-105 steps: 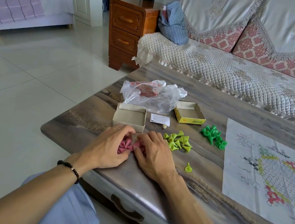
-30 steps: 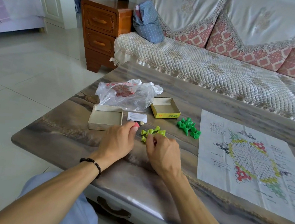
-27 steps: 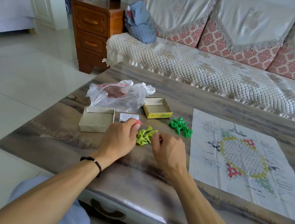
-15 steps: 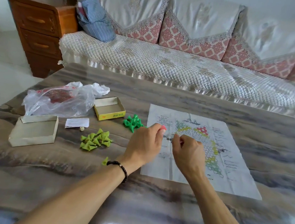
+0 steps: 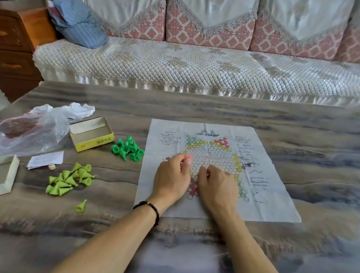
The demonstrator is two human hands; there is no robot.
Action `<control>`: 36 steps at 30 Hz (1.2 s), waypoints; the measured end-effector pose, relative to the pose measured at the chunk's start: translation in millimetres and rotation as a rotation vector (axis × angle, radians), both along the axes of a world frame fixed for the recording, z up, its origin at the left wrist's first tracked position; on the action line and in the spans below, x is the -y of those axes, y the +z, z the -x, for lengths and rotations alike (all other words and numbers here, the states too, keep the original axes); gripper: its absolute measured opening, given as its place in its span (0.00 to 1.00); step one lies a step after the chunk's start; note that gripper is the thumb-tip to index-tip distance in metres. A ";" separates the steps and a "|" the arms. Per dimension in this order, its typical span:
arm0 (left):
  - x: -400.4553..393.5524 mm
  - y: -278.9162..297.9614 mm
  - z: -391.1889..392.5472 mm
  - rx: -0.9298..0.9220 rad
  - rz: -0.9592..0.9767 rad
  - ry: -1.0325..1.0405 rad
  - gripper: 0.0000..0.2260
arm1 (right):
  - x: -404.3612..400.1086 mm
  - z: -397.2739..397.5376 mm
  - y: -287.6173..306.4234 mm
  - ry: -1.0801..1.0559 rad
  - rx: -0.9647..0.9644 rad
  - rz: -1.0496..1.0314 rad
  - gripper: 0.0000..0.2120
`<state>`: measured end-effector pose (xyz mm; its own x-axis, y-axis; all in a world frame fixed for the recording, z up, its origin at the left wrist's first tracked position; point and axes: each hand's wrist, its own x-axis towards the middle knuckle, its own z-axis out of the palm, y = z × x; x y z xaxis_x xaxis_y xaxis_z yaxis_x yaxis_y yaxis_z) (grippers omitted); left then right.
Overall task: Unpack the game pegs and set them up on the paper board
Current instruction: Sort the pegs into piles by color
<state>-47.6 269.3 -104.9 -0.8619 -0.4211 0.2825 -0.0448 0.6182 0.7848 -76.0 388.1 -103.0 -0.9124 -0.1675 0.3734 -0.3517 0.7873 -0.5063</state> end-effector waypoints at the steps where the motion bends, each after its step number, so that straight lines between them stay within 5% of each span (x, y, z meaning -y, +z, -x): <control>1: 3.1 -2.9 -1.6 0.007 0.055 -0.005 0.12 | -0.1 -1.0 -2.0 0.007 -0.011 -0.045 0.20; 8: 13.0 -6.0 -14.8 -0.007 0.195 -0.163 0.09 | -4.0 -2.5 1.8 0.068 0.079 -0.085 0.19; 14: 28.7 11.9 -27.2 0.194 0.230 -0.435 0.14 | -22.6 2.6 14.0 0.182 0.231 0.015 0.21; 18: 48.4 24.0 -33.2 0.161 0.259 -0.367 0.16 | -32.4 0.4 16.5 0.183 0.235 -0.018 0.21; 24: 66.9 33.9 -45.0 0.533 0.441 -0.488 0.51 | -28.1 -2.1 16.0 0.175 0.278 -0.045 0.21; 31: 42.9 28.9 -27.8 0.440 0.446 -0.515 0.31 | -12.5 -7.0 24.6 0.241 0.404 0.054 0.24; 36: 37.6 30.4 -20.8 0.474 0.429 -0.533 0.32 | -29.6 -7.4 27.6 0.170 0.426 0.086 0.24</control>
